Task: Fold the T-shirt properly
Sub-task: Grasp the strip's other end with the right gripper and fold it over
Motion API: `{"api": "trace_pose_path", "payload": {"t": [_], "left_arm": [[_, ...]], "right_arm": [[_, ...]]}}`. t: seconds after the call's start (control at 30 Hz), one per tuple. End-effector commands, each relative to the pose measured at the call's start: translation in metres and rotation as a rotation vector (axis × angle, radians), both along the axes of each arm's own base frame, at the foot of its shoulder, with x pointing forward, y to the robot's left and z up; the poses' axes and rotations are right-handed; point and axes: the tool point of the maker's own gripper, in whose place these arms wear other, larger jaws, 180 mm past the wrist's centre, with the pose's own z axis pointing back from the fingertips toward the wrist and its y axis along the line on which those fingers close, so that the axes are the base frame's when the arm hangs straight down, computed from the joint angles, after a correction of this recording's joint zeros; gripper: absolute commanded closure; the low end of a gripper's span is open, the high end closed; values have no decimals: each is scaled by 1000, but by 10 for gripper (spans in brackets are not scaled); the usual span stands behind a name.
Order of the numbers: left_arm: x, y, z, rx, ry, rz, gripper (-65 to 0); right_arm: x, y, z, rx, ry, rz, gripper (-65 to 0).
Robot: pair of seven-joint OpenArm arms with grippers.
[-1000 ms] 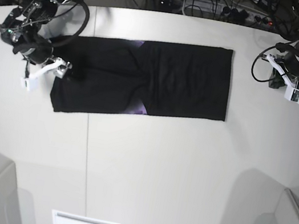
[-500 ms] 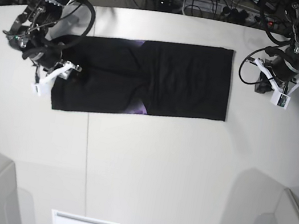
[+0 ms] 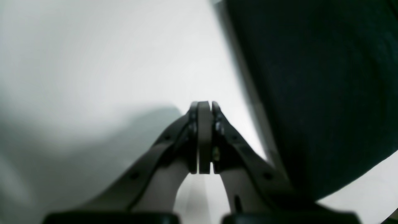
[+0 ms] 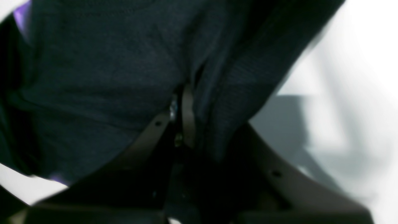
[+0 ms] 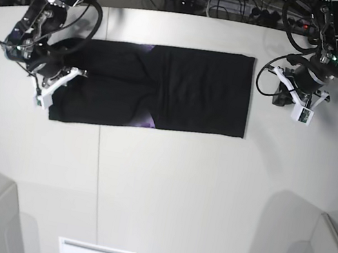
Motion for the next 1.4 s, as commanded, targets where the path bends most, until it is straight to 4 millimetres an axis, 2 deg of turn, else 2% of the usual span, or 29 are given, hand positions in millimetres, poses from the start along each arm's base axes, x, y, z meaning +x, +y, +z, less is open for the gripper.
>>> {"api": "trace_pose_path", "payload": {"t": [0.0, 0.1, 0.4, 0.63, 0.8, 0.93, 1.1, 1.3, 1.37], "left_arm": [[7, 2, 10, 6, -40, -9, 0], [5, 2, 9, 6, -35, -9, 0], [0, 7, 7, 13, -25, -1, 0], [-8, 13, 5, 36, -4, -11, 0], [-9, 21, 7, 53, -3, -4, 0], [-10, 35, 9, 75, -5, 22, 0], [-22, 52, -2, 235, 63, 0, 0], [-28, 48, -11, 259, 88, 7, 0], [-27, 38, -14, 248, 93, -18, 0]], "right_arm": [[9, 0, 14, -31, -56, 26, 0], [11, 11, 30, -66, -109, 36, 0], [17, 40, 61, -95, -189, 89, 0], [8, 62, 71, -91, -211, 114, 0], [5, 90, 89, -70, -251, 147, 0], [2, 115, 92, -31, -253, 175, 0], [-1, 147, 95, 35, -251, 197, 0], [-6, 181, 101, 98, -259, 246, 0], [-4, 187, 105, 119, -275, 239, 0]]}}
